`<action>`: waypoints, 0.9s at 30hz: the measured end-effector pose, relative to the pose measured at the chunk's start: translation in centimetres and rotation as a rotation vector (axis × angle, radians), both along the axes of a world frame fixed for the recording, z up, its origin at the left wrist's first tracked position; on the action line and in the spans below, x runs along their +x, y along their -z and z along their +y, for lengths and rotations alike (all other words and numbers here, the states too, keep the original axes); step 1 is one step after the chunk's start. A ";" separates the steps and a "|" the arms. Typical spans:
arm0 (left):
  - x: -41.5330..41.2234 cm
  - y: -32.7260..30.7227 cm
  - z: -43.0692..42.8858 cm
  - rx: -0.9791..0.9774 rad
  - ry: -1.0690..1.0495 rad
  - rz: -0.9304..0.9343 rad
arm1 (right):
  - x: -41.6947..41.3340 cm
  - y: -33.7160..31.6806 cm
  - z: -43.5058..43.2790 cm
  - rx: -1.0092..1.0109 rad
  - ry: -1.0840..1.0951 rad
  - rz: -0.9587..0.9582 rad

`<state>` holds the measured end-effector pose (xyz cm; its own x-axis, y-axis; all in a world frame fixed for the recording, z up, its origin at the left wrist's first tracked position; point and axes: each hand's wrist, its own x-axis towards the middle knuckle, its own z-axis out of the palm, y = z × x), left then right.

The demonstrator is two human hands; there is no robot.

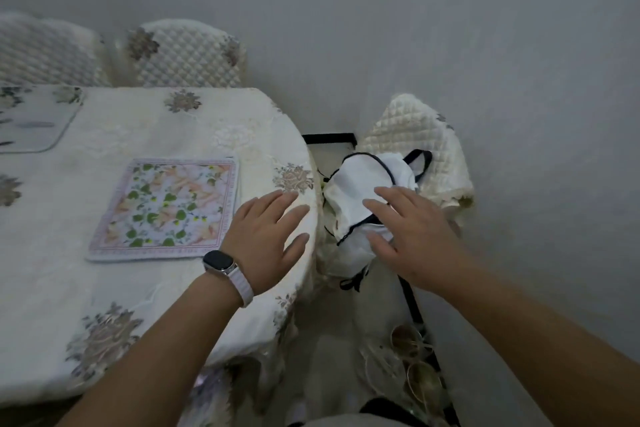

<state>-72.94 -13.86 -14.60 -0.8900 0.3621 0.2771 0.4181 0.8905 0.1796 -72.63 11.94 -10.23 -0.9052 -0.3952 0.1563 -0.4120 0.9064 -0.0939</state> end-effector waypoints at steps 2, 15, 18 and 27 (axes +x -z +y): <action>-0.2 0.0 -1.5 -0.001 -0.084 -0.004 | -2.4 0.3 -1.5 -0.006 -0.079 0.000; -5.1 2.1 -4.2 -0.144 -0.613 -0.160 | -22.0 5.8 -8.6 -0.104 -0.555 -0.135; -7.2 2.3 -3.3 -0.139 -0.727 -0.202 | -26.8 6.5 -9.3 -0.114 -0.649 -0.156; -5.7 5.2 -2.6 0.058 -1.129 -0.447 | -31.9 10.0 -13.4 -0.063 -0.838 -0.341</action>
